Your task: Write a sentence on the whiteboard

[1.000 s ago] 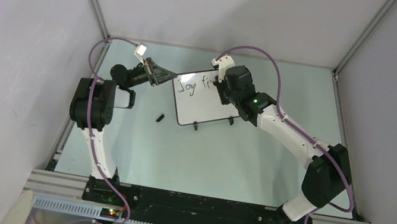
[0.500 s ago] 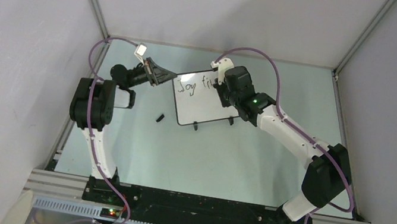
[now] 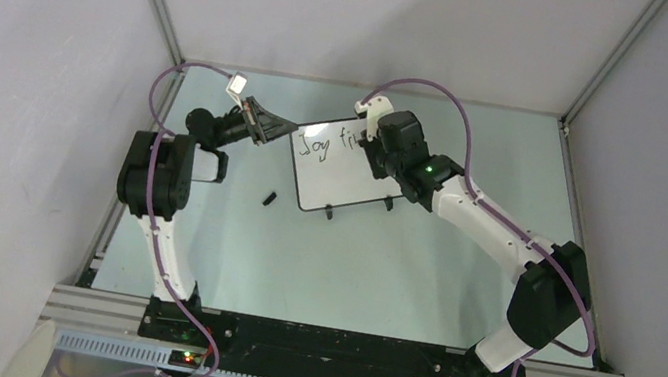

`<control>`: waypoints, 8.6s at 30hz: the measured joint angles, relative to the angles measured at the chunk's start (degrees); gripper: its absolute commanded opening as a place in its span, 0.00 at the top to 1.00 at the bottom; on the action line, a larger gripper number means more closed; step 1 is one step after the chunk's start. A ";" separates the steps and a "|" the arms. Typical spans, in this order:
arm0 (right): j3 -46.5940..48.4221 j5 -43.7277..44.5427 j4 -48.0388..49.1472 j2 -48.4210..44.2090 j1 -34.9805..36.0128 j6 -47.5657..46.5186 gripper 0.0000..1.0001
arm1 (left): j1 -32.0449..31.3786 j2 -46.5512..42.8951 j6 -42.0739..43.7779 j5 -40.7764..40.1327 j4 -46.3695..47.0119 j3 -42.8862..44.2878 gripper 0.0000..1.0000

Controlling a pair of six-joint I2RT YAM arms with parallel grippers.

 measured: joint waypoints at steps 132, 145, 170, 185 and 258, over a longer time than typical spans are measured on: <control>-1.55 0.42 1.20 -4.11 -2.16 0.74 1.00 | 0.00 0.00 0.00 0.02 0.00 0.00 1.00; -1.55 0.46 1.11 -1.86 -2.19 0.76 1.00 | 0.00 0.00 0.00 0.02 0.00 0.00 1.00; -1.42 1.05 1.53 -1.07 -2.45 1.57 1.00 | 0.00 0.00 0.00 0.00 -0.02 0.00 1.00; -1.11 0.35 0.79 -0.85 -1.90 1.33 1.00 | 0.00 0.00 0.00 0.00 -0.02 0.00 1.00; 1.42 1.16 -0.15 -2.64 -3.04 1.60 1.00 | 0.00 0.00 0.00 0.00 0.02 0.00 1.00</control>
